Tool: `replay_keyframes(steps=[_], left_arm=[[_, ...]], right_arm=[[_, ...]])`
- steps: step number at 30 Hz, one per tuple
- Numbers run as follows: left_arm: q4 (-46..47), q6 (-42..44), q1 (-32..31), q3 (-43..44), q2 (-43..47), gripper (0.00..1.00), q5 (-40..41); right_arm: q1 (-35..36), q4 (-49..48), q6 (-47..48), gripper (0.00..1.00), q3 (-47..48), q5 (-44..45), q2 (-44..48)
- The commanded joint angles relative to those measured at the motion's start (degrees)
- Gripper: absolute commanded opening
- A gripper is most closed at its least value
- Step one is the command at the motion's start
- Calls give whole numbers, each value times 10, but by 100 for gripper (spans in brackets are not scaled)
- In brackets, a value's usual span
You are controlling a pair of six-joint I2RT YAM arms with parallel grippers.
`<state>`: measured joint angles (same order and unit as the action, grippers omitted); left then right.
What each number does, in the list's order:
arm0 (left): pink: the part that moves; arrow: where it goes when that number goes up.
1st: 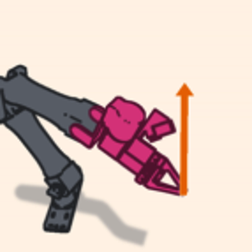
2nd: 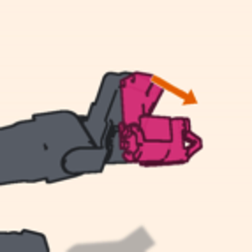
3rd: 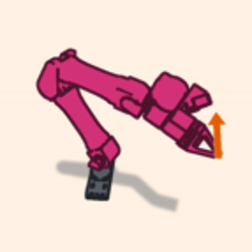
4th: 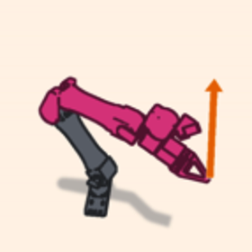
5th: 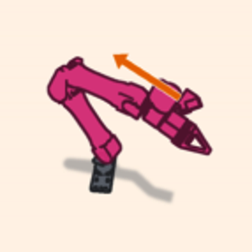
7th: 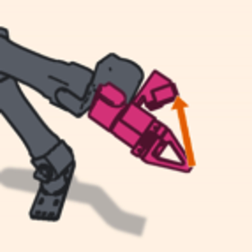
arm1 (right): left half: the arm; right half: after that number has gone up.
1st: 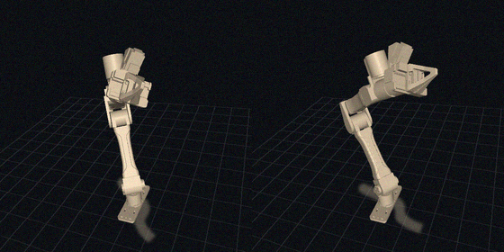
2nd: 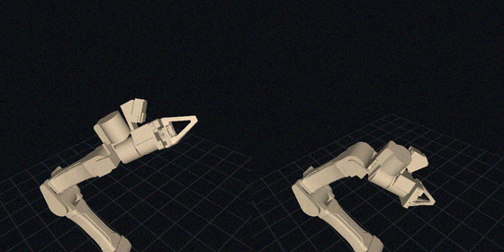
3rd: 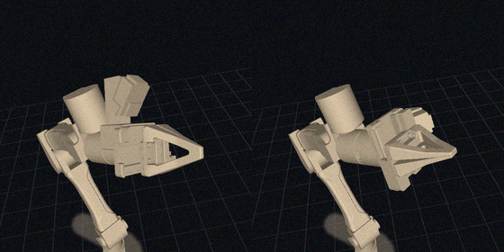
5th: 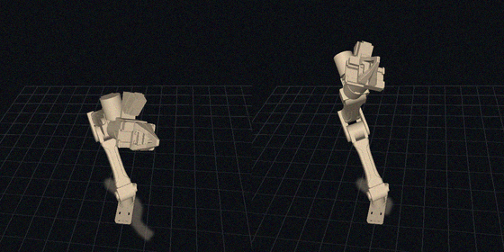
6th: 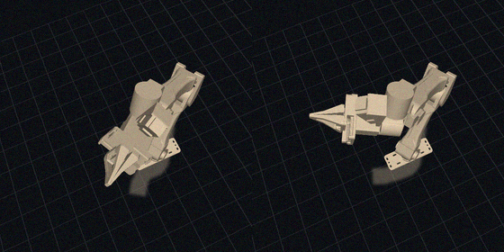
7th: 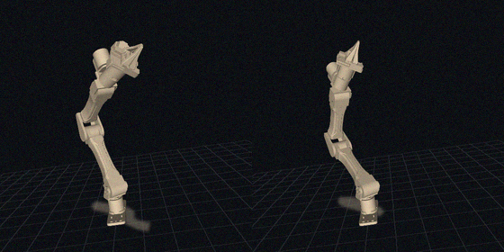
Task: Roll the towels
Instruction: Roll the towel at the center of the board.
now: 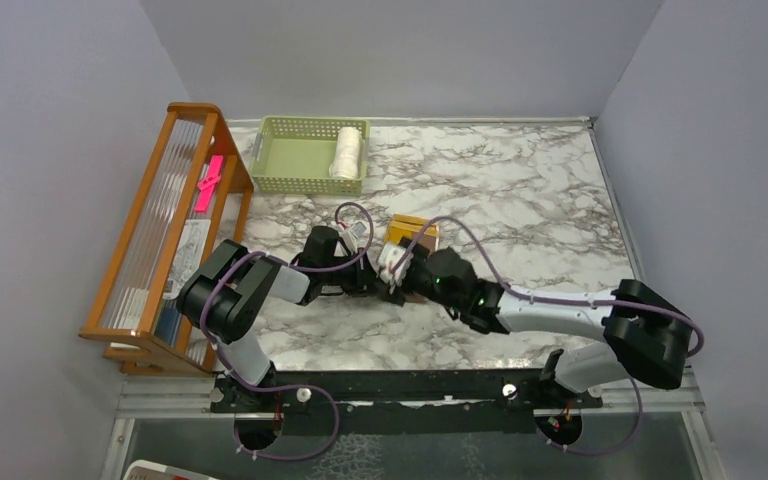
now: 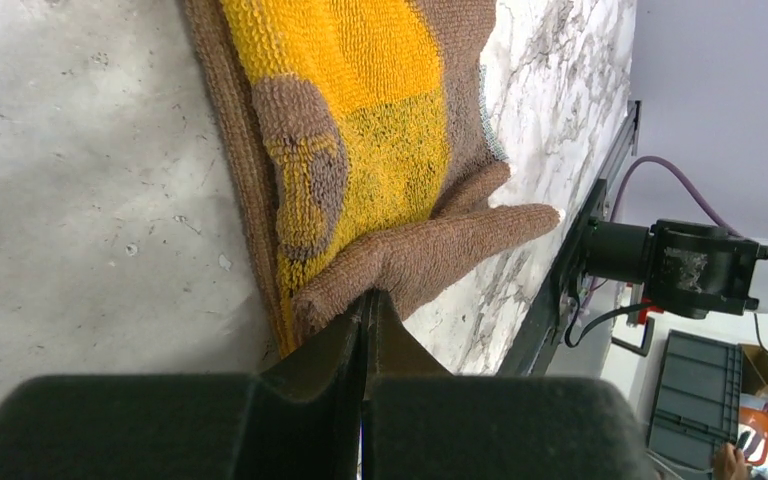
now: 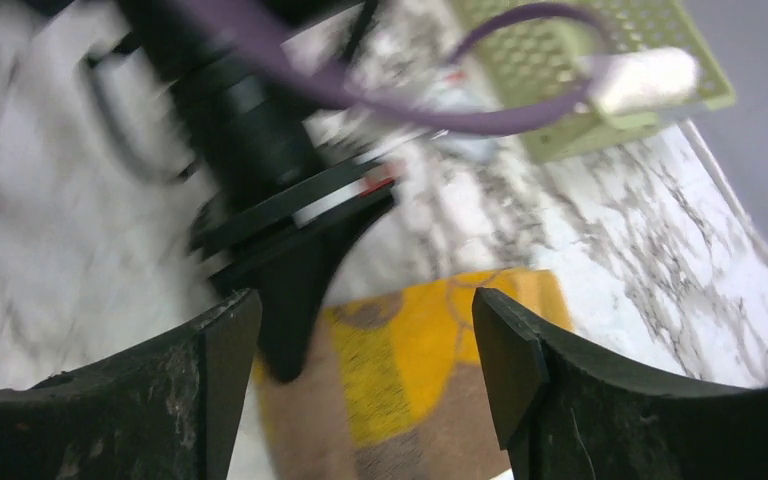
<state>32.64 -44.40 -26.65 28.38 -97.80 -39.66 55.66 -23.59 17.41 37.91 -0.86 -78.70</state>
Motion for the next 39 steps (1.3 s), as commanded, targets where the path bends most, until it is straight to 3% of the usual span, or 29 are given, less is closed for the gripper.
replay_keyframes(steps=[1, 4, 10, 16, 28, 39], left_arm=[[-60, 31, 2, -3, -1, 0, 57], [-71, 35, 3, 0, 0, 0, 61], [-86, 42, 5, 10, -5, 0, 54], [-108, 55, 5, 21, -1, 0, 53], [-186, 82, 6, 55, 33, 0, 70], [-216, 91, 18, 88, 41, 0, 57]], right_arm=[[119, 30, 208, 80, -72, 195, -43], [125, 25, 247, 72, -78, 248, -86], [137, -35, 279, 67, -98, 233, -112], [138, -34, 278, 61, -81, 219, -165], [130, 111, 184, 55, -13, 186, -253], [61, 263, 91, 45, 79, 96, -312]])
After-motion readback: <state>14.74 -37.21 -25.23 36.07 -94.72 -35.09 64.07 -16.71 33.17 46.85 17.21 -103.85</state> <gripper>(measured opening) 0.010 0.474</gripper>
